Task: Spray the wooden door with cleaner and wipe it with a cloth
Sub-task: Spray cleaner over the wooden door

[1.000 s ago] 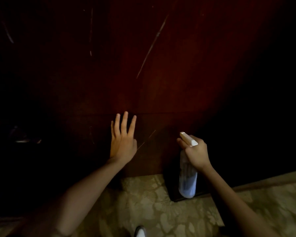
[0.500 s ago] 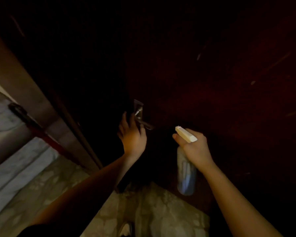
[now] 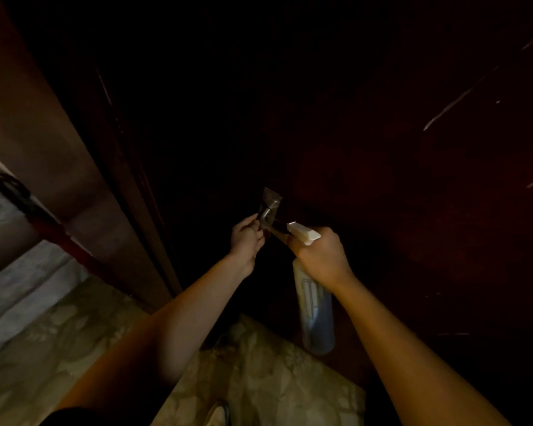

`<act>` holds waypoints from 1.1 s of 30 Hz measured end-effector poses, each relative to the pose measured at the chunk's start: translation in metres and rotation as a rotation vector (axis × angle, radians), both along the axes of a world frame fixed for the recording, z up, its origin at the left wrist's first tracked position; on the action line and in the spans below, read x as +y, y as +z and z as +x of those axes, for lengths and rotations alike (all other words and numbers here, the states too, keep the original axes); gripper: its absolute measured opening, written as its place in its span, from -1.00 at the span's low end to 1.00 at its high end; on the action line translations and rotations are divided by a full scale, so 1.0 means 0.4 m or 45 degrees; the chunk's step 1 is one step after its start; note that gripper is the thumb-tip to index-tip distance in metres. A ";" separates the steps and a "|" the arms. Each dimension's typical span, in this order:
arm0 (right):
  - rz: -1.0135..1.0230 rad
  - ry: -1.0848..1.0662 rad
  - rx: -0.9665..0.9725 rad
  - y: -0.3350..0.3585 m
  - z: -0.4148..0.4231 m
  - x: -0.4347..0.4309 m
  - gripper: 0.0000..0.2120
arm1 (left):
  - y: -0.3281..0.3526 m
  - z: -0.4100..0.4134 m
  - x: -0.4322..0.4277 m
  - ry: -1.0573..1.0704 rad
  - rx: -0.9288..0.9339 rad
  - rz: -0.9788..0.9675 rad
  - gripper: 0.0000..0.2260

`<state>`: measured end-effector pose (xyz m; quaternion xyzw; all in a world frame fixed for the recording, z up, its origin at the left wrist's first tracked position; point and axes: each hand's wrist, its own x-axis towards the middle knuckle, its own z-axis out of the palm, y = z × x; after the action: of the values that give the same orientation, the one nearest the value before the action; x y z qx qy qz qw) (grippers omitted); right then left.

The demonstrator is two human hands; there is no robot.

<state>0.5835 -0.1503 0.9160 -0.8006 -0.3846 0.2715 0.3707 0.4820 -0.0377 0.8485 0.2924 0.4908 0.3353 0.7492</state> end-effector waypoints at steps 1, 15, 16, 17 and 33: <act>-0.012 -0.008 -0.002 -0.003 -0.001 -0.003 -0.77 | -0.003 0.001 0.002 0.006 -0.016 -0.015 -0.66; -0.026 -0.038 -0.010 -0.057 -0.004 -0.098 -0.88 | -0.039 -0.014 -0.042 -0.226 -0.198 -0.137 -0.55; -0.042 -0.046 -0.032 -0.063 -0.003 -0.099 -0.87 | -0.041 -0.012 -0.047 -0.241 -0.196 -0.145 -0.54; -0.058 -0.057 -0.047 -0.065 -0.003 -0.099 -0.85 | -0.043 -0.010 -0.050 -0.251 -0.195 -0.152 -0.53; -0.098 -0.341 0.066 -0.168 0.008 -0.183 -0.89 | -0.118 -0.006 -0.071 -0.317 -0.223 -0.189 -0.54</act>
<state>0.5866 -0.2234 0.8488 -0.8510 -0.2540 0.2549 0.3825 0.4797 -0.0661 0.8013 0.2643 0.4072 0.2268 0.8443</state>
